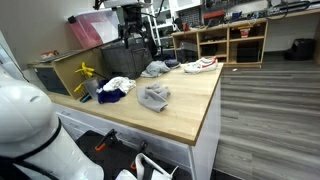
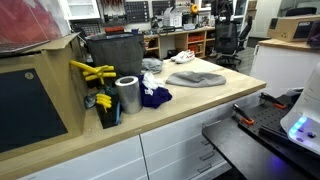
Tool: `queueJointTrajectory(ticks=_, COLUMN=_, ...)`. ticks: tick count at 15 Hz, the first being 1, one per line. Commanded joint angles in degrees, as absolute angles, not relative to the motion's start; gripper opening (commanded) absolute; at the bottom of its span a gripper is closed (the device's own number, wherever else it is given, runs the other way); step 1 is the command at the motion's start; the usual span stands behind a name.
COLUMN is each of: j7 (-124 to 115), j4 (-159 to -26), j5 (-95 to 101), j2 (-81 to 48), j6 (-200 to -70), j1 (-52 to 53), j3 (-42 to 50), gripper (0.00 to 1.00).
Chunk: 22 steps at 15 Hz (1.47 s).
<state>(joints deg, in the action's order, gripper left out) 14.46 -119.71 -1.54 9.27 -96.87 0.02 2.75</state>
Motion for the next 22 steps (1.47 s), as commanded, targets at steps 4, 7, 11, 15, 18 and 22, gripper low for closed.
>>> queueJointTrajectory(ticks=4, j7=9.8, j4=-123.61, j5=0.0, j2=5.68, j6=-103.7, j1=-0.33, j3=1.81, gripper=1.0)
queueJointTrajectory(ticks=7, j7=11.09, j4=-123.34, j5=-0.4, j2=5.2, j6=-102.98, j1=-0.38, j3=1.96, gripper=1.0)
queueJointTrajectory(ticks=11, j7=11.04, j4=-122.97, j5=-0.02, j2=3.8, j6=-103.75, j1=0.29, j3=1.17, gripper=1.0)
queueJointTrajectory(ticks=15, j7=11.89, j4=-123.75, j5=0.3, j2=1.05, j6=-107.69, j1=0.72, j3=0.43, gripper=1.0)
queueJointTrajectory(ticks=18, j7=12.75, j4=-123.43, j5=0.51, j2=-2.51, j6=-110.09, j1=0.48, j3=0.16, gripper=1.0)
queueJointTrajectory(ticks=22, j7=15.31, j4=-122.89, j5=1.43, j2=-7.2, j6=-111.48, j1=0.22, j3=0.04, gripper=1.0)
